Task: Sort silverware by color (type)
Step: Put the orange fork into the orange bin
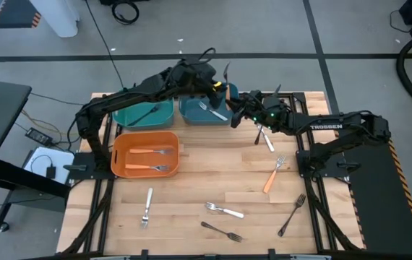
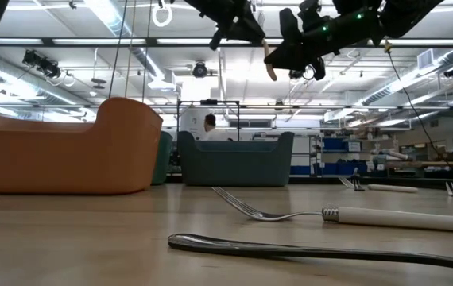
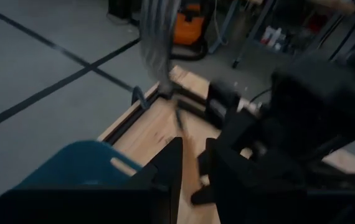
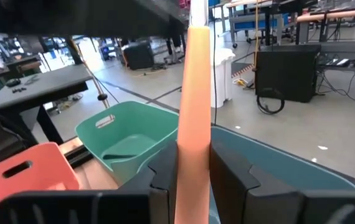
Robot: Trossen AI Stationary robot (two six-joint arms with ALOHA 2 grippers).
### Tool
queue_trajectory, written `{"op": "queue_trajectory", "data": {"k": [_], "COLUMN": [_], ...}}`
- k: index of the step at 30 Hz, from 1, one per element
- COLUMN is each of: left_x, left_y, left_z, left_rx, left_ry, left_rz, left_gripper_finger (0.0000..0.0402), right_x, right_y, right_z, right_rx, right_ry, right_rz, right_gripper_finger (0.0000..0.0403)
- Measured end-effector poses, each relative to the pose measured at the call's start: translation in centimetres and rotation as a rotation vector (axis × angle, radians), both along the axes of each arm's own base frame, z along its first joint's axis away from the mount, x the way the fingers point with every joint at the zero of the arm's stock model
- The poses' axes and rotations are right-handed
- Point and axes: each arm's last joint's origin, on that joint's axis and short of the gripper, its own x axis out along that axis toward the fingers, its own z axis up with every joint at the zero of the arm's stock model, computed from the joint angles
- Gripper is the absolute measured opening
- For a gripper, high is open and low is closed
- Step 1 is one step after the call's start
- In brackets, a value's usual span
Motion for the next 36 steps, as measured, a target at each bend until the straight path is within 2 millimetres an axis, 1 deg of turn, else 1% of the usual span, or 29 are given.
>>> {"op": "queue_trajectory", "data": {"k": [4,12,17,28,31,36], "left_x": [0.0,-0.1,-0.1,0.2,0.5,1.1], "left_y": [0.3,0.8,0.8,0.9,1.1,1.2], "left_z": [0.4,0.6,0.8,0.5,0.0,-0.6], "left_rx": [-0.02,-0.038,-0.049,-0.049,-0.055,-0.057], "left_ry": [-0.051,-0.091,-0.111,-0.105,-0.091,-0.093], "left_rz": [0.02,0.041,0.052,0.05,0.052,0.036], "left_gripper_finger": [0.008,0.008,0.008,0.0078,0.0064,0.0021], "right_x": [0.1,0.1,0.2,0.3,0.3,0.3], "right_y": [0.2,0.4,0.6,0.9,0.9,0.9], "right_z": [-0.2,-0.2,-0.2,-0.3,-0.4,-0.5], "right_rx": [0.009,0.03,0.047,0.047,0.052,0.056], "right_ry": [0.016,0.003,-0.002,0.001,0.008,0.014], "right_rz": [0.008,0.012,0.057,0.075,0.074,0.08], "right_gripper_finger": [0.0079,0.0079,0.0079,0.0079,0.0079,0.0077]}}
